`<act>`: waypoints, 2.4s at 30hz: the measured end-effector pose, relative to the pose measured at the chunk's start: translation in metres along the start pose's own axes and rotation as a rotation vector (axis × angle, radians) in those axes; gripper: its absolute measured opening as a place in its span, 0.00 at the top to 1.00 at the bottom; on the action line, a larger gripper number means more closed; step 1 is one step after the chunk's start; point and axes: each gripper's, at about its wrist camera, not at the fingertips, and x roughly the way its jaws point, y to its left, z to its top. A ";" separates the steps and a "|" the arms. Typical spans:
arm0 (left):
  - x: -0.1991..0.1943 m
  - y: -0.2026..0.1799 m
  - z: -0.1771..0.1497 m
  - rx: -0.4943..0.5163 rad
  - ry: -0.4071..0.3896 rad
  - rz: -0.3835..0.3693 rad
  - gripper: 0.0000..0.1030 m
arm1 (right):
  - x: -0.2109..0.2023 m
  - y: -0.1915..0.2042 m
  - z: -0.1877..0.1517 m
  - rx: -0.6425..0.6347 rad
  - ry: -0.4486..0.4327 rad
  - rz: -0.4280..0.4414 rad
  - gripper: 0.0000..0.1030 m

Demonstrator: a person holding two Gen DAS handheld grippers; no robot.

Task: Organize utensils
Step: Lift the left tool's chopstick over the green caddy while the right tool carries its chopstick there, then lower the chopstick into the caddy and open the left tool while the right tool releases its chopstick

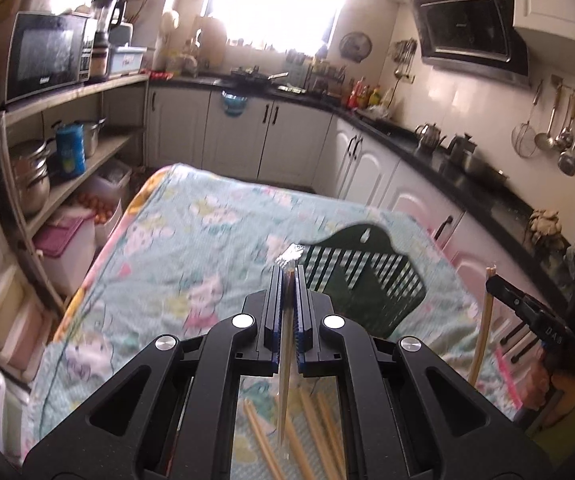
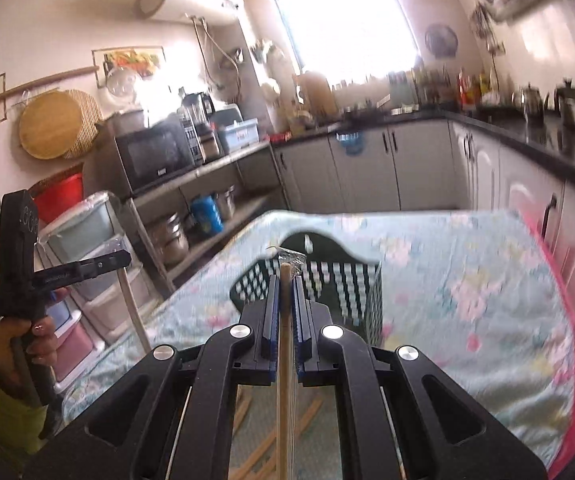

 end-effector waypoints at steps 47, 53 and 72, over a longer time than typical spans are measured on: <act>0.096 -0.027 0.050 0.011 -0.157 -0.027 0.99 | 0.125 -0.051 0.059 -0.071 -0.348 -0.295 0.93; 0.104 -0.033 0.031 0.052 -0.137 -0.018 0.99 | 0.131 -0.047 0.039 -0.088 -0.361 -0.326 0.93; 0.113 -0.023 0.008 0.030 -0.059 -0.024 0.95 | 0.106 -0.055 0.002 -0.038 -0.226 -0.302 0.74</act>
